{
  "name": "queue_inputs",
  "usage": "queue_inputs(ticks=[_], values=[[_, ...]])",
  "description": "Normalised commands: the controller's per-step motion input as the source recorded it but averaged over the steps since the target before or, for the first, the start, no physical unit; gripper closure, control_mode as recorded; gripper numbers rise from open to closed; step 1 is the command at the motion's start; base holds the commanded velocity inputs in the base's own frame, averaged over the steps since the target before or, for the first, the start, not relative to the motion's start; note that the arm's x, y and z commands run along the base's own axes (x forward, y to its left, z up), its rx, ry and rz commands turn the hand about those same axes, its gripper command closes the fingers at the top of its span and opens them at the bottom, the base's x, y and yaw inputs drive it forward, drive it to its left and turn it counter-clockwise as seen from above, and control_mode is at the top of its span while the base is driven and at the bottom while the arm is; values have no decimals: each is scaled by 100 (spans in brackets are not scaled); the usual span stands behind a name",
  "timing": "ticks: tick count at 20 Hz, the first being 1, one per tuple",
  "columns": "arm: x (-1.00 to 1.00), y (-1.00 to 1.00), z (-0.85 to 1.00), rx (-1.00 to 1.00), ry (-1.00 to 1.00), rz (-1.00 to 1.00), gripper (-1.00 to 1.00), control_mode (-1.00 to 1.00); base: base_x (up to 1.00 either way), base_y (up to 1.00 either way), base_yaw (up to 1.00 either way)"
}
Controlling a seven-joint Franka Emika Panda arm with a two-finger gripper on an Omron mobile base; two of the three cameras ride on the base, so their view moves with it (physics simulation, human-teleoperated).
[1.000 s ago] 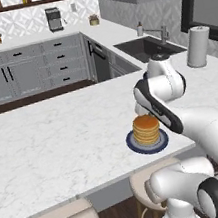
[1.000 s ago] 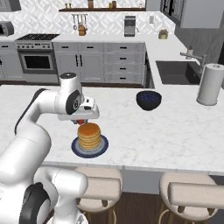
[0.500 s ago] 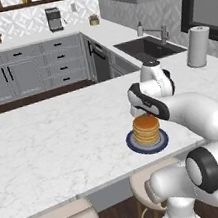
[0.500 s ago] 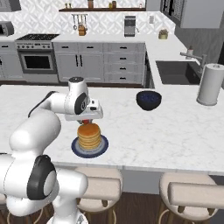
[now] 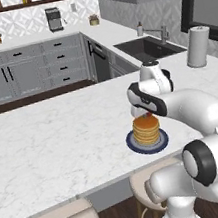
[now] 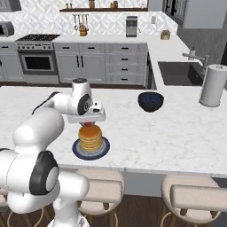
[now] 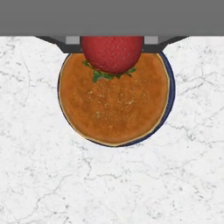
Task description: Take the strawberry from the fridge and place it on top of the pancake, located on the dining counter.
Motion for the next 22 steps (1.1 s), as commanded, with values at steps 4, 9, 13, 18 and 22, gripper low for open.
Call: queue_inputs(ticks=[4, 9, 13, 18, 22], values=[[1, 0, -22, -1, 4, 0, 100, -100, 0, 0, 0], [15, 0, -21, 0, 3, 0, 100, -100, 0, 0, 0], [15, 0, -19, 0, 3, 2, 100, -100, 0, 0, 0], [2, 0, -18, 0, 1, 2, 100, -100, 0, 0, 0], [-5, -1, -22, 0, 0, 3, 100, -100, 0, 0, 0]])
